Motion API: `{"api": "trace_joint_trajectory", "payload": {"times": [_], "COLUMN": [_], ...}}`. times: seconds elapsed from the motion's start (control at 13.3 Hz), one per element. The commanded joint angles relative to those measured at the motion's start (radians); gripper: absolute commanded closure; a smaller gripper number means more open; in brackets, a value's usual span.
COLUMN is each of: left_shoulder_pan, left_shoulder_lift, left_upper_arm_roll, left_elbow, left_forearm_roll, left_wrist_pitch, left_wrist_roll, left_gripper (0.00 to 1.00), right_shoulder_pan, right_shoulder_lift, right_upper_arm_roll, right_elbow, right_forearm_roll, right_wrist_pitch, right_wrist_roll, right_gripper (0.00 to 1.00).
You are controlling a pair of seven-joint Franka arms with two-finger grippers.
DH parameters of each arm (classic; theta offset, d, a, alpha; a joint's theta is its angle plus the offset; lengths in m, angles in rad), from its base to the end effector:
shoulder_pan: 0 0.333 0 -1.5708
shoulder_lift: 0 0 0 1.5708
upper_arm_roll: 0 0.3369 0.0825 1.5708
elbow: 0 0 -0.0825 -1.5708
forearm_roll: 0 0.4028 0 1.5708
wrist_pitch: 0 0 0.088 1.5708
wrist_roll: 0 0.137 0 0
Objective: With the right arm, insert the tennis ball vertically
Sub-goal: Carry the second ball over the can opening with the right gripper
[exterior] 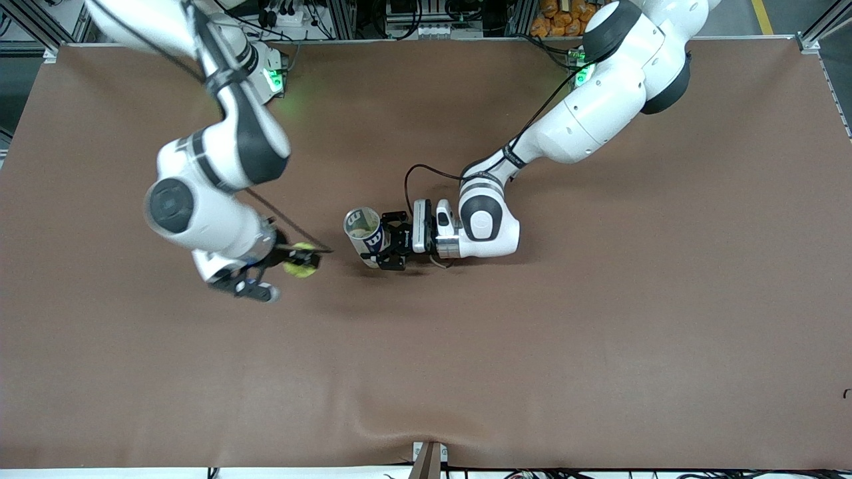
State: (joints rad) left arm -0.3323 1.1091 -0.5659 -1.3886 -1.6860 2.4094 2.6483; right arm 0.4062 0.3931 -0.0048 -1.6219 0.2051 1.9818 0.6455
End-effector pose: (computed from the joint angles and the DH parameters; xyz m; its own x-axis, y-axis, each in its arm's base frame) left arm 0.5418 -0.5625 0.1090 -0.0573 -0.1281 0.9901 -0.9980 0.0325 -0.0536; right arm 0.6266 0.2863 0.3758 0.9395 -0.3117 -0.1420 -0.3290 -0.9365 -0.1210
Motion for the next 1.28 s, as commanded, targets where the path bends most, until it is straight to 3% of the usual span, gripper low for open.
{"api": "trace_joint_trajectory", "payload": {"times": [0.0,0.45,1.06,1.13,1.21], "left_shoulder_pan": [-0.011,-0.013,-0.013,-0.013,-0.013], "left_shoulder_lift": [0.02,0.021,0.021,0.021,0.021], "left_upper_arm_roll": [0.001,0.001,0.001,0.001,0.001], "left_elbow": [0.011,0.011,0.011,0.011,0.011], "left_forearm_roll": [-0.029,-0.029,-0.031,-0.029,-0.029], "left_wrist_pitch": [0.002,0.002,0.002,0.002,0.002], "left_wrist_roll": [0.042,0.042,0.041,0.042,0.042], "left_gripper": [0.26,0.26,0.26,0.26,0.26], "right_shoulder_pan": [0.089,0.184,0.189,0.186,0.184], "right_shoulder_lift": [-0.053,-0.051,-0.023,-0.02,-0.016], "right_upper_arm_roll": [-0.014,-0.014,-0.017,-0.017,-0.017], "right_elbow": [-0.033,0.028,0.025,0.025,0.025], "right_forearm_roll": [0.01,0.005,-0.003,-0.003,-0.003], "right_wrist_pitch": [-0.008,-0.101,-0.103,-0.103,-0.101], "right_wrist_roll": [0.216,0.425,0.447,0.447,0.445], "right_gripper": [0.72,0.71,0.66,0.62,0.46]}}
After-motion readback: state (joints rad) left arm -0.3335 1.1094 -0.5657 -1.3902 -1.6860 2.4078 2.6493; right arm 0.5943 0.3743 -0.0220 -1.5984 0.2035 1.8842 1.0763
